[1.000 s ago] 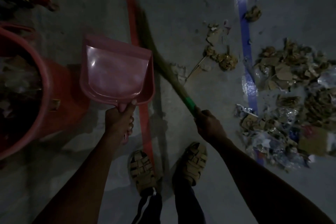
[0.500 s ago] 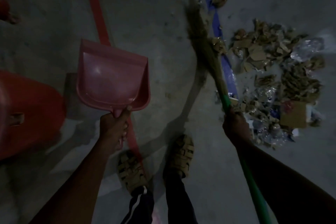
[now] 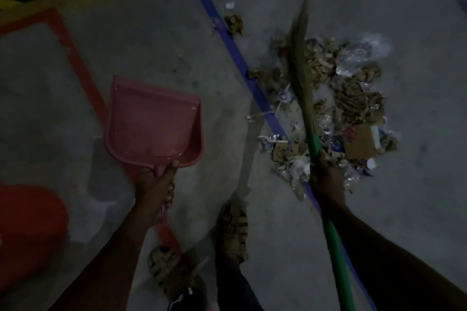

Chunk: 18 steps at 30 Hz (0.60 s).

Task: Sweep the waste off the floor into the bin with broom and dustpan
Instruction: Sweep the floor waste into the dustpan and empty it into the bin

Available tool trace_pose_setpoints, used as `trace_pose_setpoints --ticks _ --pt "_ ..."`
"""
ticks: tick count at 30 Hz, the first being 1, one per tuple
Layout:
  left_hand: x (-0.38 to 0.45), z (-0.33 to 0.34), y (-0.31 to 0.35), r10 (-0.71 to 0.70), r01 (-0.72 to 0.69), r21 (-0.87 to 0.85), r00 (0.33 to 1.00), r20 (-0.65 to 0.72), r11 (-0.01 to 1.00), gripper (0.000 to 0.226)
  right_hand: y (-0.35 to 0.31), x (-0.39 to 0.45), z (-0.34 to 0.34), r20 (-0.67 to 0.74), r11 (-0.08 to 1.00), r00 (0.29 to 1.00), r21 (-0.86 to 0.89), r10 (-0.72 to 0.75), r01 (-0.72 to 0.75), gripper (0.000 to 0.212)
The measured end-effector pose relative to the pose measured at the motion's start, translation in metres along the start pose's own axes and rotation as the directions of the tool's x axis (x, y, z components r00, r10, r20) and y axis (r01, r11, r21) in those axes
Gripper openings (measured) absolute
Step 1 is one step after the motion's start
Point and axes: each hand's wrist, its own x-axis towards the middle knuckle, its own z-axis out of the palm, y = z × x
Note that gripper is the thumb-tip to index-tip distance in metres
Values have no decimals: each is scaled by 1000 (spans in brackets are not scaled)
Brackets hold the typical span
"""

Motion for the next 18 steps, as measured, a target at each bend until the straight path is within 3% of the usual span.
trace_pose_setpoints --ticks 7,11,16,18 --pt "37 37 64 -7 2 64 997 78 998 49 -37 75 -16 60 991 994 104 -94 87 45" --pt "64 48 91 66 -67 21 998 23 998 51 -90 119 3 51 979 981 91 -185 180 45" --pt "116 48 115 48 -49 52 999 23 997 51 -163 169 38 50 950 950 82 -307 302 48" --pt "132 43 125 44 -45 47 999 24 998 51 -195 186 51 72 954 953 84 -295 288 50"
